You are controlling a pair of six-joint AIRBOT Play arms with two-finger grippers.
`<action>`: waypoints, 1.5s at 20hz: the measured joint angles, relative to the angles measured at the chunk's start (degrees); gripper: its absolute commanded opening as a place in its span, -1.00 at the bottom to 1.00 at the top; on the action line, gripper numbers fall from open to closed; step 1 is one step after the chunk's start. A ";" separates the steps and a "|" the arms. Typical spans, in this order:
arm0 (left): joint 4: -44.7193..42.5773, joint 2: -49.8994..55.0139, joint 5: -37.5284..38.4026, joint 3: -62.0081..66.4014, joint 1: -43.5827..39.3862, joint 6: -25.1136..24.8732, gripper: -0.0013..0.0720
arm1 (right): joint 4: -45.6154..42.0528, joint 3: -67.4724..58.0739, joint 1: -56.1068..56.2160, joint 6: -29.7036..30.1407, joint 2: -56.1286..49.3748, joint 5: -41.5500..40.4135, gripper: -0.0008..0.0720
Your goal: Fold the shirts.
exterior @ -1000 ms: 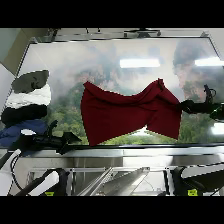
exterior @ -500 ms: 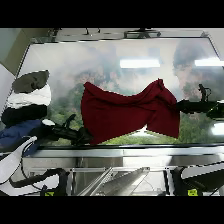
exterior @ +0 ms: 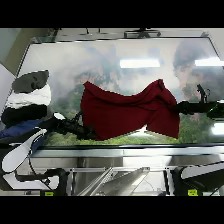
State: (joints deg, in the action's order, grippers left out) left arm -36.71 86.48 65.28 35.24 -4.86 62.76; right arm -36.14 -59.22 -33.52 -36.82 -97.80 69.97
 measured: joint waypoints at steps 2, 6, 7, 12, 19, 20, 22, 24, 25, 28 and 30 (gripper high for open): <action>1.09 0.11 -0.68 0.15 1.03 -0.68 -0.90 | 0.15 -0.15 0.00 0.00 0.02 0.04 -0.89; 2.67 -0.26 -1.07 2.21 4.00 -2.69 -0.91 | 1.75 -0.81 0.00 -0.92 0.57 2.56 -0.89; 3.34 -1.25 -0.37 3.43 5.07 -3.21 -0.91 | 3.04 -1.03 -0.04 -1.07 1.18 3.61 -0.89; 14.97 -12.76 10.34 15.52 12.76 -7.02 -0.91 | 19.80 -4.11 -0.96 -0.37 12.72 14.03 -0.89; 34.67 -30.73 18.95 47.54 29.90 -11.91 -0.89 | 43.54 -12.92 -3.82 4.44 48.74 3.04 -0.89; 36.20 -32.46 19.28 51.45 33.70 -12.09 -0.89 | 44.48 -13.77 -4.72 5.16 53.86 -2.03 -0.89; 39.21 -35.74 19.78 57.96 43.47 -11.82 -0.89 | 45.05 -14.88 -6.51 6.64 62.51 -11.61 -0.89; 40.70 -37.70 20.24 61.33 52.13 -10.93 -0.89 | 43.87 -15.43 -7.85 7.82 68.19 -18.56 -0.89; 41.33 -38.27 20.72 61.96 55.19 -10.73 -0.89 | 42.69 -15.56 -8.22 7.82 69.57 -20.35 -0.89; 39.39 -37.44 20.90 60.37 54.58 -10.08 -0.89 | 39.82 -15.80 -8.79 4.98 67.82 -18.91 -0.90; 33.09 -35.01 19.67 57.53 46.82 -9.88 -0.89 | 38.40 -15.72 -7.69 2.47 62.18 -13.81 -0.90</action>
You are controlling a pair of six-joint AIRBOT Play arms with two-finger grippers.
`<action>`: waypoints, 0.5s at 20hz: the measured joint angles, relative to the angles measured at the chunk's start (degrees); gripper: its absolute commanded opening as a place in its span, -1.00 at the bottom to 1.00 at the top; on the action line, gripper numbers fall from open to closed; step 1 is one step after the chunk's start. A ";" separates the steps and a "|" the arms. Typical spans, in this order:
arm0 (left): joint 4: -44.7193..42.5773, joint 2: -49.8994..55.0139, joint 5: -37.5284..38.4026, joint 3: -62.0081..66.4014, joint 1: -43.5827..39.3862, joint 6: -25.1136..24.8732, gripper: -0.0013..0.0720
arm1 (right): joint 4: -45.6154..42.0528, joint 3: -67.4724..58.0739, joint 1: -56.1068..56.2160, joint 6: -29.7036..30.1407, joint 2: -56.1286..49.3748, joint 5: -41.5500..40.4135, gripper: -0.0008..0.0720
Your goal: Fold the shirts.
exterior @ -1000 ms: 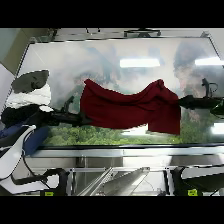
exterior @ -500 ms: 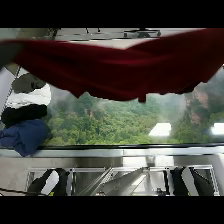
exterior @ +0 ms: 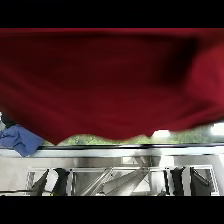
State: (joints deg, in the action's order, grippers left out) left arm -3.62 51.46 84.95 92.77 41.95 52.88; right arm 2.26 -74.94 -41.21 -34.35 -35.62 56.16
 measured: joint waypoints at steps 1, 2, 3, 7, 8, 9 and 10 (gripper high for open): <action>-3.93 1.66 -1.31 -1.60 -4.52 0.00 -0.89 | -0.92 0.28 1.62 -0.87 -3.72 2.71 -0.90; -8.20 3.76 -3.26 -3.37 -9.42 0.02 -0.89 | -2.34 0.63 3.56 -1.75 -7.19 4.70 -0.90; -12.66 6.32 -5.77 -5.20 -14.43 0.09 -0.89 | -4.83 1.20 6.43 -2.62 -11.69 6.45 -0.90; -24.70 20.81 -13.94 -8.87 -28.30 0.17 -0.89 | -15.63 3.04 17.35 -5.62 -30.29 8.13 -0.90; -26.36 25.70 -15.28 -8.31 -30.23 0.17 -0.89 | -17.46 3.21 19.17 -6.25 -34.97 7.21 -0.90; -27.65 30.49 -16.11 -7.10 -31.52 0.17 -0.92 | -18.86 3.17 20.68 -6.51 -39.93 5.70 -0.90; -28.87 35.76 -16.48 -5.16 -32.50 0.17 -0.93 | -19.78 2.75 21.70 -6.91 -44.37 4.59 -0.90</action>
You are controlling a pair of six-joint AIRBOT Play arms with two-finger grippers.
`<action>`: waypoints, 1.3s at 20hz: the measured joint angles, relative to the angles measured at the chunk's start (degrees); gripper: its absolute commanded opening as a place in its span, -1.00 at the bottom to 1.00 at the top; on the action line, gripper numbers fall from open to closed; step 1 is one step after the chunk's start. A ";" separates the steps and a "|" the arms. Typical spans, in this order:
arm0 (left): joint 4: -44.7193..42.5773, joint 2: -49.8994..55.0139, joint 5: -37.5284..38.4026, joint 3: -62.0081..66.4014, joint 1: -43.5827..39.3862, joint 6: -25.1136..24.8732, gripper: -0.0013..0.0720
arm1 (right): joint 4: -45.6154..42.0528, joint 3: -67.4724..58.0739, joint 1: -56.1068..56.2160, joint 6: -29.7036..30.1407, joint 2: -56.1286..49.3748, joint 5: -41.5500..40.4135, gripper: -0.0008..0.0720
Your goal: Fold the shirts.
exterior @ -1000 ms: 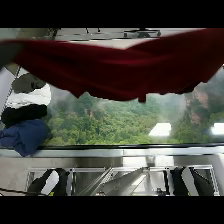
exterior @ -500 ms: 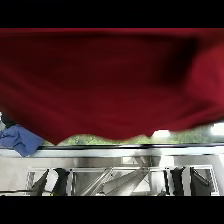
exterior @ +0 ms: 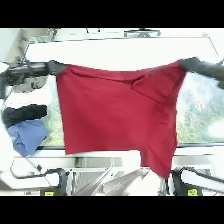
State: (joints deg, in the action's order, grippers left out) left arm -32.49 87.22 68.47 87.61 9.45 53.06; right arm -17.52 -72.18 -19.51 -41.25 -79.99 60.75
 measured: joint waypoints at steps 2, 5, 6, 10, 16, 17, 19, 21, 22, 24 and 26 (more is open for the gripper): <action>-2.25 9.75 0.48 5.51 -1.14 0.83 -0.94 | -1.16 -2.05 1.31 -1.64 -8.31 -1.46 -0.90; -8.46 20.65 1.36 15.23 -2.05 4.76 -0.94 | -2.64 -7.04 2.14 -5.09 -17.68 -3.02 -0.90; -10.78 23.19 1.36 18.36 -2.27 6.21 -0.94 | -3.76 -9.01 2.27 -6.60 -19.54 -3.80 -0.90; -18.10 27.80 0.72 26.29 -2.64 9.40 -0.93 | -13.55 -14.64 2.49 -13.16 -22.73 -3.45 -0.90; -26.43 29.33 0.87 24.28 -3.41 10.62 -0.94 | -31.78 -16.44 3.63 -20.74 -23.61 4.26 -0.90; -27.91 29.38 0.76 23.34 -3.72 10.78 -0.93 | -34.42 -16.26 4.11 -22.21 -23.65 4.96 -0.90; -30.62 29.40 0.46 21.51 -4.59 10.84 -0.93 | -38.21 -15.67 5.20 -24.22 -23.67 5.55 -0.90; -32.89 29.46 0.33 19.91 -5.55 10.84 -0.93 | -41.31 -15.21 6.40 -26.51 -23.69 5.46 -0.90; -33.77 29.46 0.24 19.37 -5.97 10.84 -0.93 | -42.82 -15.06 7.02 -27.71 -23.69 5.11 -0.90; -35.67 29.51 0.02 18.56 -6.86 10.86 -0.93 | -46.56 -14.80 8.02 -30.53 -23.69 4.17 -0.90; -37.18 29.51 -0.26 18.18 -7.39 10.99 -0.93 | -49.07 -14.62 8.70 -32.65 -23.82 3.39 -0.90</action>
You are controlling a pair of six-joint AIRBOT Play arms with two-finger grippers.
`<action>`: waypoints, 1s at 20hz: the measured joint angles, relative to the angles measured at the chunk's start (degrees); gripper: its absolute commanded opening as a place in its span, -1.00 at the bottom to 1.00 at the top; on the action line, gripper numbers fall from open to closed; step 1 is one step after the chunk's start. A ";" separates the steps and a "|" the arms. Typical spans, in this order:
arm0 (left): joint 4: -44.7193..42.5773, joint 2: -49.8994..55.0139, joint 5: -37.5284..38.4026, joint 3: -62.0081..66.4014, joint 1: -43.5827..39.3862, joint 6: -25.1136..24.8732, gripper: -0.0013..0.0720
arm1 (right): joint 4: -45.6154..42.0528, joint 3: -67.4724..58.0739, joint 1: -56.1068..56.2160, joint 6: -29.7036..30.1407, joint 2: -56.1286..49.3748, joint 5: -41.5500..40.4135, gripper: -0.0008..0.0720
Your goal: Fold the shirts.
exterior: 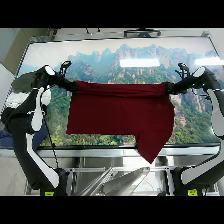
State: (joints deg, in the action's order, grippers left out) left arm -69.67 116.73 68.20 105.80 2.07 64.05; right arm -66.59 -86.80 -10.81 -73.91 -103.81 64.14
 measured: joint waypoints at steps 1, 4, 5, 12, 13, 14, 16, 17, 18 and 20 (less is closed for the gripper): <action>-0.61 0.00 -0.17 -0.13 -0.15 0.02 -0.93 | -0.81 0.04 0.26 -0.50 -0.07 -0.31 -0.90; -1.66 0.00 -0.35 -0.33 -0.39 0.04 -0.93 | -2.45 0.13 0.74 -1.73 -0.15 -1.36 -0.89; -1.90 0.00 -0.37 -0.35 -0.48 0.04 -0.86 | -2.67 0.13 0.81 -2.05 -0.17 -1.57 -0.71; -2.54 -0.48 10.21 6.71 -0.55 2.03 -0.16 | -3.93 -0.87 0.46 -4.48 2.89 2.16 0.34; -2.56 -1.27 12.02 7.56 -0.20 3.02 -0.17 | -3.96 -0.96 0.09 -4.66 4.44 3.08 0.34; -2.51 -2.40 13.68 7.65 0.31 3.61 -0.17 | -3.91 -0.85 -0.35 -4.81 6.03 4.35 0.34; -2.10 -5.38 16.87 4.79 1.97 4.55 -0.16 | -3.93 0.90 -1.79 -4.98 9.68 7.39 0.02; -2.36 -7.10 17.77 2.14 3.15 4.94 -0.16 | -4.11 3.06 -2.99 -5.03 12.24 8.57 0.03; -2.49 -9.25 18.43 -1.75 4.68 5.01 -0.16 | -4.17 5.66 -4.15 -5.22 14.84 9.84 0.03; -2.47 -13.79 19.50 -11.13 7.80 5.29 -0.17 | -4.09 12.57 -6.34 -5.73 21.22 11.50 0.03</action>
State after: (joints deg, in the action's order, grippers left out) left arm -72.14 102.94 87.70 94.67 9.87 69.34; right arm -70.67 -74.24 -17.15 -79.64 -82.59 75.64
